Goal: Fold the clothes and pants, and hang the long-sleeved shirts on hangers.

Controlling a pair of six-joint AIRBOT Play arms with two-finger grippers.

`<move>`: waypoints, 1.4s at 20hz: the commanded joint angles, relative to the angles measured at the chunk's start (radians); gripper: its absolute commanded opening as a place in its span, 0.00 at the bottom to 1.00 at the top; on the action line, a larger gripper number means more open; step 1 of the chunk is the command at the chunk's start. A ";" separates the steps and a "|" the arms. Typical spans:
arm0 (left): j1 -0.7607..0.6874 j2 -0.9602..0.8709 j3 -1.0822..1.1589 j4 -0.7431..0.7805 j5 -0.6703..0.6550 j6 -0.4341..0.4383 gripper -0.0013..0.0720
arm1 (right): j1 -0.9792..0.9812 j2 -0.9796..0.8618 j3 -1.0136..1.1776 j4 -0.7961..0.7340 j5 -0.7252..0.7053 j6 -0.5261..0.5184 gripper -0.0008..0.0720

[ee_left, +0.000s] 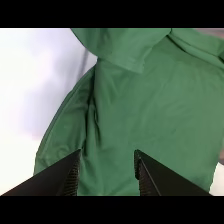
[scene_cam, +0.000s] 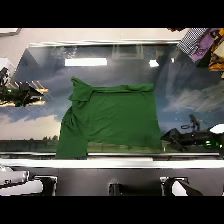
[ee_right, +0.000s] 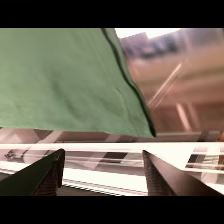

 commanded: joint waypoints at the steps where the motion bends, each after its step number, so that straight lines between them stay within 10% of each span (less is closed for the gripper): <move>1: 0.003 0.003 -0.018 0.003 0.000 0.001 0.55 | -0.004 0.016 -0.081 -0.003 -0.067 -0.018 0.78; 22: 0.002 -0.005 -0.018 0.003 0.052 0.000 0.55 | -0.003 -0.138 -0.110 0.133 -0.162 -0.085 0.75; 28: -0.010 -0.017 -0.018 0.003 0.061 0.001 0.55 | -0.004 -0.137 -0.158 0.172 -0.182 -0.119 0.10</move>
